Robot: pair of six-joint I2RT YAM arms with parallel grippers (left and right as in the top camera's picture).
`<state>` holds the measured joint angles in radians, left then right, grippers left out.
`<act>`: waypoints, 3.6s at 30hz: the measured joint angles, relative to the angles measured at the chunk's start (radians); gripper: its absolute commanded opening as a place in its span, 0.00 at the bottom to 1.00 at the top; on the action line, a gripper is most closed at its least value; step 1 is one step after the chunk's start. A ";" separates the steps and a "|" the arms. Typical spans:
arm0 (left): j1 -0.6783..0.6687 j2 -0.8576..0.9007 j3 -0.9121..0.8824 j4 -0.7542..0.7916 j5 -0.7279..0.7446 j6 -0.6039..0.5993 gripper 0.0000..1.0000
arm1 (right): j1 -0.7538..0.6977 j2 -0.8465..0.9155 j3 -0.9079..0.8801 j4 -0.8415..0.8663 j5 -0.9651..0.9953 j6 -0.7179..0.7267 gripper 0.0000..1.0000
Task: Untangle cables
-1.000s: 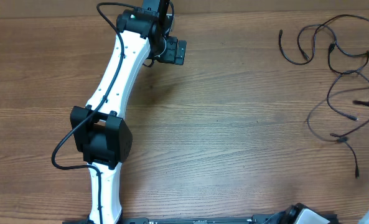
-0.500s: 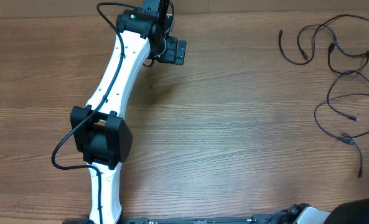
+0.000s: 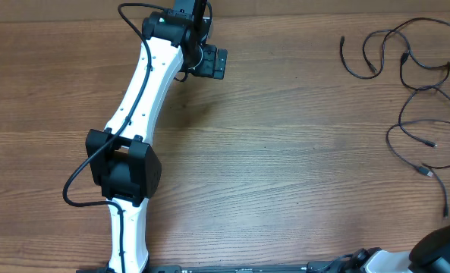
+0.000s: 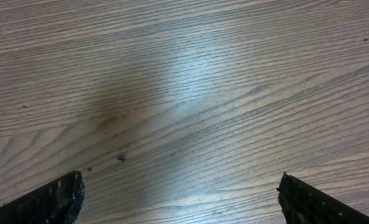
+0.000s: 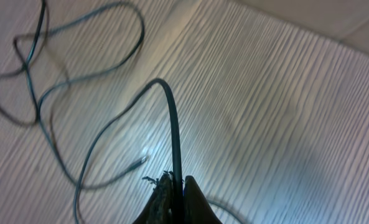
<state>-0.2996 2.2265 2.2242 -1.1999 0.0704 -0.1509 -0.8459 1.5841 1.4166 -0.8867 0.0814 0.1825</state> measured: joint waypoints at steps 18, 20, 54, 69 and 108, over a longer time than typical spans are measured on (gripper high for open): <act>0.000 0.000 0.000 0.000 0.000 0.000 0.99 | -0.055 0.137 0.000 0.191 0.002 -0.016 0.06; 0.000 0.000 0.000 0.000 0.000 0.000 1.00 | -0.063 0.158 0.000 0.195 0.001 -0.021 0.31; 0.000 0.000 0.000 0.000 0.000 0.000 0.99 | 0.176 -0.029 -0.002 0.144 -0.379 -0.126 1.00; 0.000 0.000 0.000 0.000 0.000 0.000 1.00 | 0.735 -0.034 -0.002 0.091 -0.342 -0.114 1.00; 0.000 0.000 0.000 0.000 0.000 0.000 1.00 | 0.841 -0.034 -0.002 0.086 -0.312 -0.108 1.00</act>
<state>-0.2993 2.2265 2.2242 -1.1999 0.0704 -0.1509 -0.0048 1.5505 1.4147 -0.8005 -0.2310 0.0746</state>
